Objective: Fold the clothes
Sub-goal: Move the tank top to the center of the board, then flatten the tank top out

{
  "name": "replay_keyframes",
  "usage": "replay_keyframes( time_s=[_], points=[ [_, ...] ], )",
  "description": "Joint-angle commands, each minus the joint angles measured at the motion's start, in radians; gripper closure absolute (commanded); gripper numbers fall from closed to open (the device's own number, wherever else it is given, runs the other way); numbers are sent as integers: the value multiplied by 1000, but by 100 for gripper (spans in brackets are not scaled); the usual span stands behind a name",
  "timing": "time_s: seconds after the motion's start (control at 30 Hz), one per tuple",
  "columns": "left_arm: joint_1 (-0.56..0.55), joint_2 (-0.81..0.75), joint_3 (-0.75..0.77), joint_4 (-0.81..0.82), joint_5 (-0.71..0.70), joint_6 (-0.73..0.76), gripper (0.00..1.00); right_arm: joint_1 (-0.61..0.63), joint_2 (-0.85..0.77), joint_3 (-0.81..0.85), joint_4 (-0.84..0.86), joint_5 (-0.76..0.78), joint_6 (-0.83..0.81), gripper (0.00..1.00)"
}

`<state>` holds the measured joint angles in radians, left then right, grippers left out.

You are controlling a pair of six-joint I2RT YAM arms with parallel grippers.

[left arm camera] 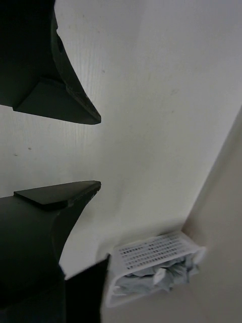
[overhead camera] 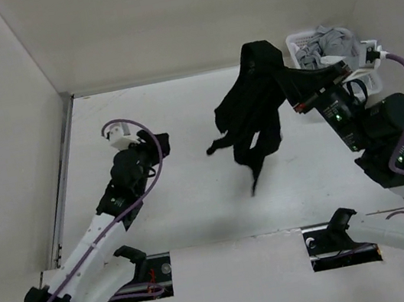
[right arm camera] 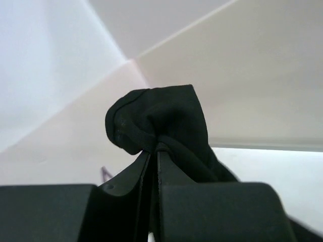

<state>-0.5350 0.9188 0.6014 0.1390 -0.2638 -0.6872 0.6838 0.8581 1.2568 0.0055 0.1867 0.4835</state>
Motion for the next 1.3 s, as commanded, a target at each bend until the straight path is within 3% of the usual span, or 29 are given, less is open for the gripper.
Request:
replay_keyframes(
  time_s=[0.0, 0.1, 0.17, 0.27, 0.4, 0.47, 0.6, 0.7, 0.77, 0.8, 0.9, 0.97, 1.1, 1.27],
  points=[
    [85, -101, 49, -93, -14, -32, 53, 140, -21, 46, 13, 141, -55, 92],
    [169, -147, 54, -145, 15, -37, 53, 217, 31, 6, 37, 172, -43, 91],
    [216, -156, 51, -163, 49, -44, 53, 202, 94, -42, 53, 157, 10, 91],
    [255, -156, 35, -171, 78, -61, 53, 106, 226, -126, 123, 55, 91, 90],
    [266, -123, 15, -168, 75, -74, 54, -104, 497, -192, 380, -177, 145, 89],
    [255, -97, 9, -167, 72, -69, 54, -212, 669, -119, 448, -275, 187, 85],
    [243, -55, -12, -196, 67, -52, 55, -333, 875, 103, 361, -359, 303, 71],
    [202, -51, -37, -245, 57, -17, 58, -346, 845, 115, 274, -307, 273, 54],
    [151, -55, -58, -297, 19, 6, 61, -341, 782, 46, 229, -253, 232, 50],
    [117, -60, -71, -326, -9, 11, 62, -341, 741, -17, 217, -219, 212, 52],
    [39, -78, -110, -426, -121, 2, 69, -272, 619, -230, 203, -182, 184, 81],
    [17, -92, -136, -478, -176, -27, 74, -206, 552, -368, 200, -167, 196, 93],
    [25, -39, -160, -463, -148, -83, 77, -80, 441, -577, 197, -84, 211, 94],
    [40, 109, -147, -383, -120, -77, 72, 16, 366, -686, 195, -72, 217, 90]
  ],
)
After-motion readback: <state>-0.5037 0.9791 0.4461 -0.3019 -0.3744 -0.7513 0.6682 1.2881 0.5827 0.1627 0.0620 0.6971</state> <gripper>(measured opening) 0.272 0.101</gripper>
